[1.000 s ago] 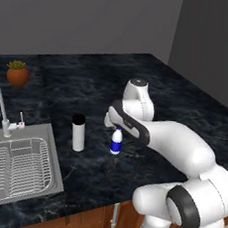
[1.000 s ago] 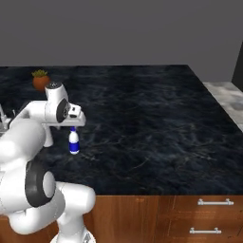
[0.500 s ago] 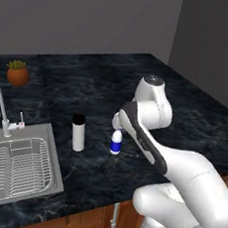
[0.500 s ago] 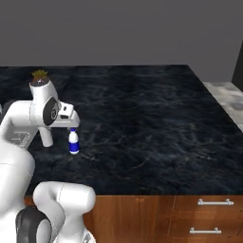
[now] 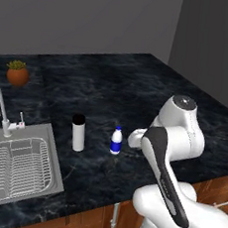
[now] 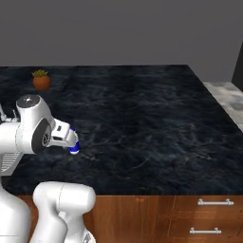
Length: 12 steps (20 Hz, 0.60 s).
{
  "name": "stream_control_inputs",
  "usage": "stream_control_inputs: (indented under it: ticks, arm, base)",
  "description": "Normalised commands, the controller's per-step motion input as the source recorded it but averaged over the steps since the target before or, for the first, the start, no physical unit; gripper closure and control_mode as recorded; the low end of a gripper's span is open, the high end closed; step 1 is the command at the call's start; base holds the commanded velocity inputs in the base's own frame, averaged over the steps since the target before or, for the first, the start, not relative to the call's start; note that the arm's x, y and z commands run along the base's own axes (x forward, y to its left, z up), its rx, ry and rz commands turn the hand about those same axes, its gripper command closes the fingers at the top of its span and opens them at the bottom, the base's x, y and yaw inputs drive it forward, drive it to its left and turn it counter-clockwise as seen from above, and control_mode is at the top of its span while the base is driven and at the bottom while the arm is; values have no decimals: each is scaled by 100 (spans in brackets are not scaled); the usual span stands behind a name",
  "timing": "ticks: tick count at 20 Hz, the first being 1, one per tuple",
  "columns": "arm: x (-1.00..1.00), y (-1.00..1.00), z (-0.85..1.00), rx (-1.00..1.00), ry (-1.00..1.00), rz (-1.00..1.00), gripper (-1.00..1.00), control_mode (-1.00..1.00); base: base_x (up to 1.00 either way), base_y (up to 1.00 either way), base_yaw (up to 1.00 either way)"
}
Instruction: Move the drinks to the dining counter.
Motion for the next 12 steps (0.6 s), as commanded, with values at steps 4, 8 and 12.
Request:
stream_control_inputs:
  ticks: [4,8,12]
  arm:
    - [-39,-2,12,3,-1,-2,-100,-100]
    - [0,0,0,0,0,0,-100,-100]
    - [0,0,0,0,0,0,-100,-100]
  base:
    - [0,0,0]
    - [0,0,0]
    - [0,0,0]
